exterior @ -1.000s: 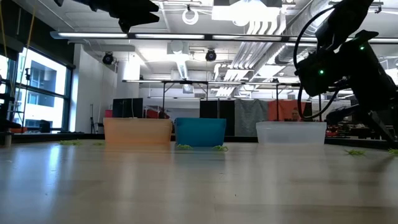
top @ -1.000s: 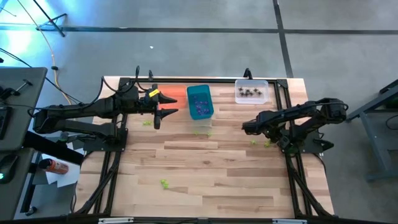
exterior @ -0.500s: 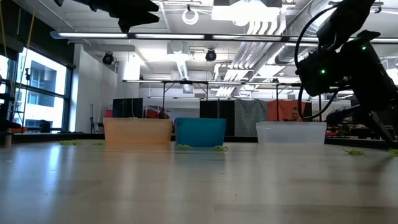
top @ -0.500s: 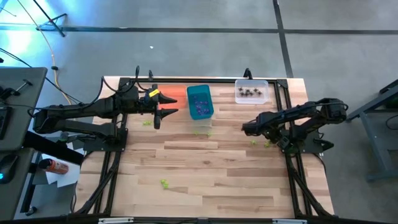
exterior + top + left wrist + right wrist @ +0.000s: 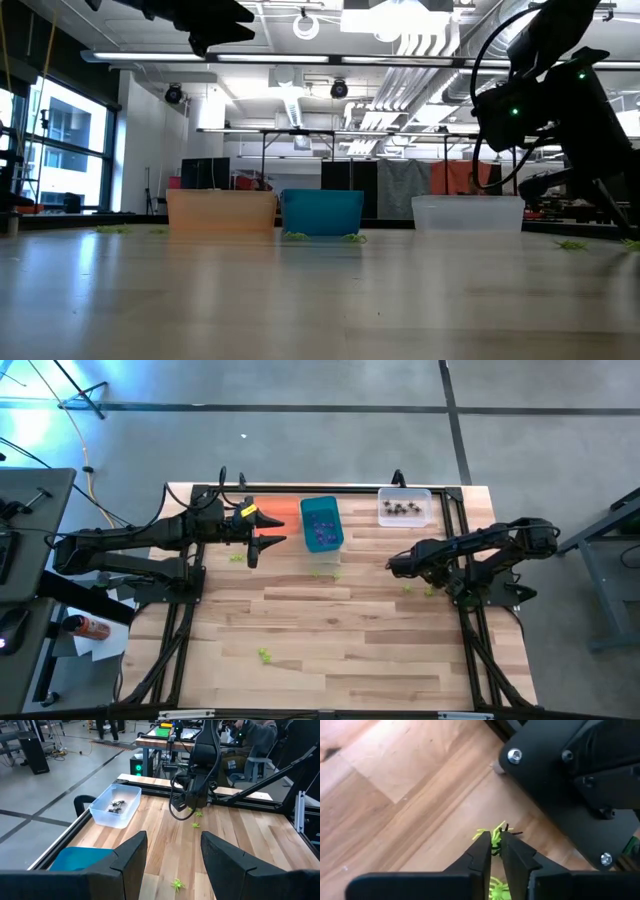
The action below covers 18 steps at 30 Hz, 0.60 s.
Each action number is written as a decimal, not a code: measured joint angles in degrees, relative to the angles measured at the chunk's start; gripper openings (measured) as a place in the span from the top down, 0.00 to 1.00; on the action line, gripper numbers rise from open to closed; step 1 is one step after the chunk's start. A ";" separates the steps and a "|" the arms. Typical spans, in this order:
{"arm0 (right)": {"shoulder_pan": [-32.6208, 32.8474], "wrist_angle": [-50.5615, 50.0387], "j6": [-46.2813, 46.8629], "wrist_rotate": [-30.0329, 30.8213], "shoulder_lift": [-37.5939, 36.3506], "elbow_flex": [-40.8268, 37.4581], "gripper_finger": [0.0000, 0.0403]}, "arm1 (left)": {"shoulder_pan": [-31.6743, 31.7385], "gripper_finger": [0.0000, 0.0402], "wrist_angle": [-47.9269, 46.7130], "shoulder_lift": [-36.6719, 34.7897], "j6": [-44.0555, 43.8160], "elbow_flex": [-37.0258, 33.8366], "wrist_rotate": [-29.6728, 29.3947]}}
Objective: Sort Halloween decoration
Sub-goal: Put the black spider toy into the transparent bin
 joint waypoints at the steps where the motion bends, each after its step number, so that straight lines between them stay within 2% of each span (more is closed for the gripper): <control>1: 0.00 -0.09 -0.63 0.11 0.00 0.11 0.92 | 0.00 0.57 0.01 0.00 0.00 0.01 -0.01; 8: 0.76 0.17 -3.32 0.34 0.00 0.22 0.99 | 0.00 0.57 -0.03 0.00 0.00 0.02 -0.01; 18: 1.55 0.23 -3.64 -0.16 0.00 0.21 0.89 | -0.04 0.57 -0.91 0.00 -0.46 0.01 -0.03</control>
